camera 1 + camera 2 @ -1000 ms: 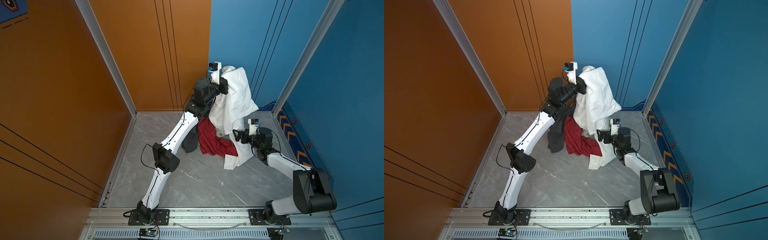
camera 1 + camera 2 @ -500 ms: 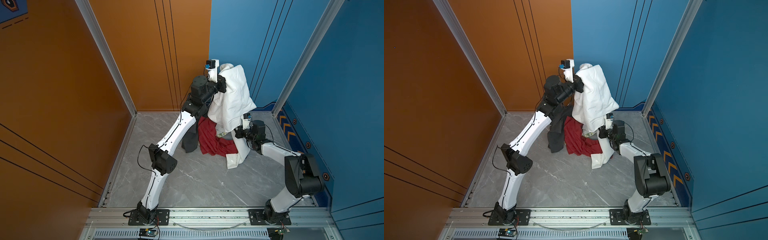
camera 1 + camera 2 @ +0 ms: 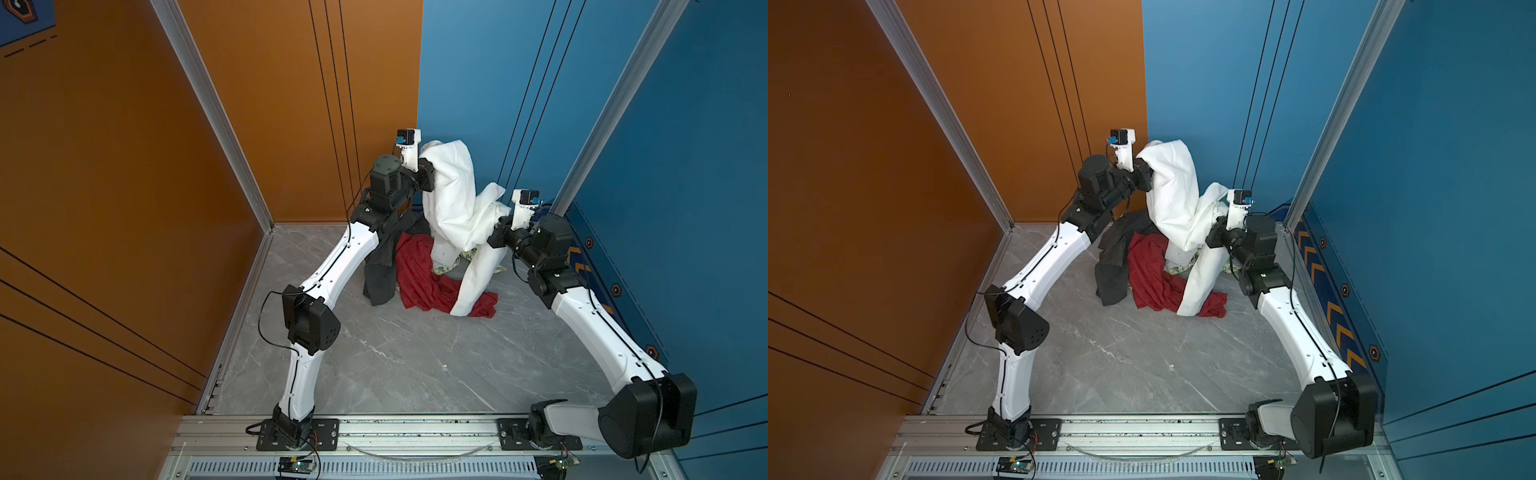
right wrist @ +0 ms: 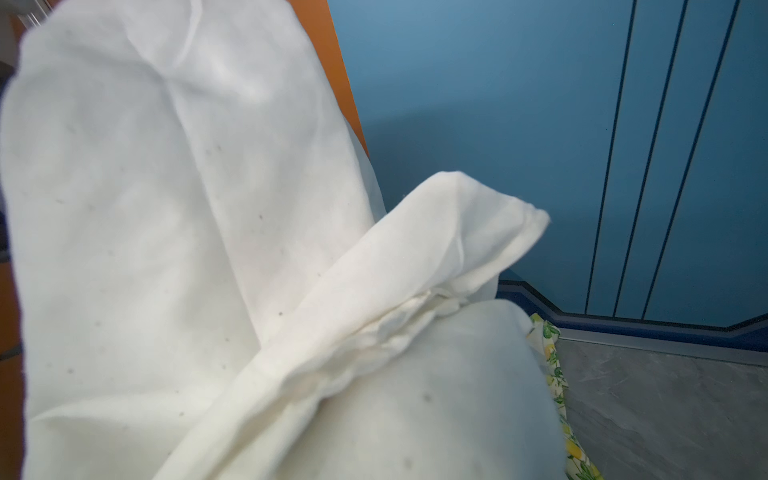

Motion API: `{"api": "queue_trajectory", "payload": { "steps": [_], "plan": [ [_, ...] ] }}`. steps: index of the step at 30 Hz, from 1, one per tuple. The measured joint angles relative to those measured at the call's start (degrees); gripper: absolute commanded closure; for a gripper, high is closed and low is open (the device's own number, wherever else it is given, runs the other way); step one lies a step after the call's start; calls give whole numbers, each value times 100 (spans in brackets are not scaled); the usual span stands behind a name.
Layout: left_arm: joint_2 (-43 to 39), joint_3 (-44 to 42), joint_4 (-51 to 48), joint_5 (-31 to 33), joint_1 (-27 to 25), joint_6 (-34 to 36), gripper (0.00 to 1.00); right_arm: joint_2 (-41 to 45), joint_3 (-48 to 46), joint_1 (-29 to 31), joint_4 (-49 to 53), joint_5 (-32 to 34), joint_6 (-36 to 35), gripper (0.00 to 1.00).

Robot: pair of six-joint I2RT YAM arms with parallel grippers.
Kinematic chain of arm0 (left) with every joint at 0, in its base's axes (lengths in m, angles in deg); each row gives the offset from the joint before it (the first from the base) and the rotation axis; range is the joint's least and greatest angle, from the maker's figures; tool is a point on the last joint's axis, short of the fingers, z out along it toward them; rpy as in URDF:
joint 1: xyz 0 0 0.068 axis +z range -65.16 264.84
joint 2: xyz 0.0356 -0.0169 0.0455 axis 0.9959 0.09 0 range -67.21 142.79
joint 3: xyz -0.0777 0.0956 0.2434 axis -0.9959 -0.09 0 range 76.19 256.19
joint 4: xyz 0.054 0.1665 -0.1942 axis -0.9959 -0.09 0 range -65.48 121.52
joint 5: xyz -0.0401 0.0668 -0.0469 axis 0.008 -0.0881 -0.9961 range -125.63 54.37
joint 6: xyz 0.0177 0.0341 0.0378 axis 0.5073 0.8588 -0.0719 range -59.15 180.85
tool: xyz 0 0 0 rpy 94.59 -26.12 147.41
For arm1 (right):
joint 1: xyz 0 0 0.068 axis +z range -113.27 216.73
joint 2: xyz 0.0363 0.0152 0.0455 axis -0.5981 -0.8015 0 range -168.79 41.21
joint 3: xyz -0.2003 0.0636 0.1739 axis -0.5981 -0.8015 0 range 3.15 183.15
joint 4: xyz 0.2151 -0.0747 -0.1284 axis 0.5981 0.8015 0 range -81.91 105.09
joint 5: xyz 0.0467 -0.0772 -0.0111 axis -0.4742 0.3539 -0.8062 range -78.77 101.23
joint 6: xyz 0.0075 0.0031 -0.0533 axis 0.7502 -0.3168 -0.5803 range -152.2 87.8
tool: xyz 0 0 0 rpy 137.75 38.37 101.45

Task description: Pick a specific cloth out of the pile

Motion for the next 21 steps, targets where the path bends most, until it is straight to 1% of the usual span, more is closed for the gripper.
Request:
{"api": "queue_trajectory", "payload": {
  "steps": [3,7,12,17,21],
  "plan": [
    [-92,-284,-22,-2,20,39,100,-46,522,136,203,55,142,100],
    [-275,-699,9,-87,20,42,100,-398,1419,243,264,50,398,100],
    [-592,-1300,236,-490,9,42,100,-1071,2288,476,210,35,752,100],
    [-981,-1827,439,-1047,-7,44,100,-1770,2870,885,225,-20,964,100],
    [-1272,-2273,776,-1373,9,-37,100,-2133,2979,1080,98,-188,1279,100]
  ]
}}
